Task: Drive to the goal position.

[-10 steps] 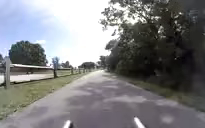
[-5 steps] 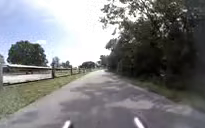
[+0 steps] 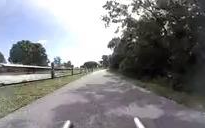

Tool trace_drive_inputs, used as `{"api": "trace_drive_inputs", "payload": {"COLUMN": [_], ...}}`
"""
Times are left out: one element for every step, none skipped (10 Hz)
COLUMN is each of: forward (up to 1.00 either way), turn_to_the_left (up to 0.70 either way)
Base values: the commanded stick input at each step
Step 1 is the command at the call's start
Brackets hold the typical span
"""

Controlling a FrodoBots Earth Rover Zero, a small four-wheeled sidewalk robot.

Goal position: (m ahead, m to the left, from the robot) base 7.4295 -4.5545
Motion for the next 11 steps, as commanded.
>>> {"api": "trace_drive_inputs", "payload": {"forward": [0.5,0.5,0.5,0.5,0.5,0.5,0.5,0.5,0.5,0.5,0.5], "turn_to_the_left": [0.0,0.0,0.0,0.0,0.0,0.0,0.0,0.0,0.0,0.0,0.0]}}
